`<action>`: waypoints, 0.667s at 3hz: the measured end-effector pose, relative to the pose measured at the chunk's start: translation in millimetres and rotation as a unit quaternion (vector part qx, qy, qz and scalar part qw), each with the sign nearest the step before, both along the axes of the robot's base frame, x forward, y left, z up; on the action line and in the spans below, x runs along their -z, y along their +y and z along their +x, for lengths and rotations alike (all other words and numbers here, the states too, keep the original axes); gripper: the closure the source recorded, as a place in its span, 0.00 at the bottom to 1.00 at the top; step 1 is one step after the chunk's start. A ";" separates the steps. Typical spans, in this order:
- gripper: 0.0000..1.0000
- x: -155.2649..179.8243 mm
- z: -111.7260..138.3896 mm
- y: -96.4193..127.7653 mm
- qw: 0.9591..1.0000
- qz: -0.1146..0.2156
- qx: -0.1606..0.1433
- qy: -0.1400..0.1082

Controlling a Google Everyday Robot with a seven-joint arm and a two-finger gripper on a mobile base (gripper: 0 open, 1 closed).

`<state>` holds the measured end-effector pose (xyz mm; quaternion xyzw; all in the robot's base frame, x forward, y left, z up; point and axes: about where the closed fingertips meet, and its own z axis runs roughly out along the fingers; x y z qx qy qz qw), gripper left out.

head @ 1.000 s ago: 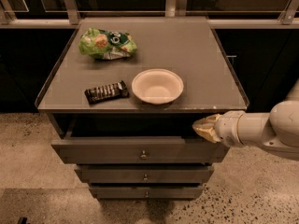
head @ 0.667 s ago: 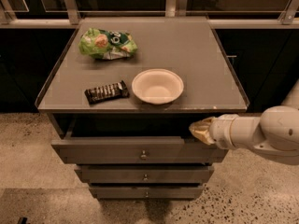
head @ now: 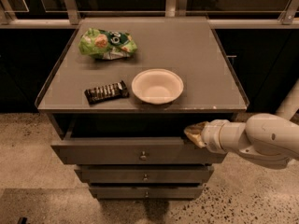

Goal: Open top drawer

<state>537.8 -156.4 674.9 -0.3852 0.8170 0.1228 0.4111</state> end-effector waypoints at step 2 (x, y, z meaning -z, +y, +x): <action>1.00 -2.6 8.5 1.5 1.000 -0.011 0.004 -0.013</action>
Offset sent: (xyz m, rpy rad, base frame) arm 0.0192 0.0003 0.0039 -0.0538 -0.0613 -0.0259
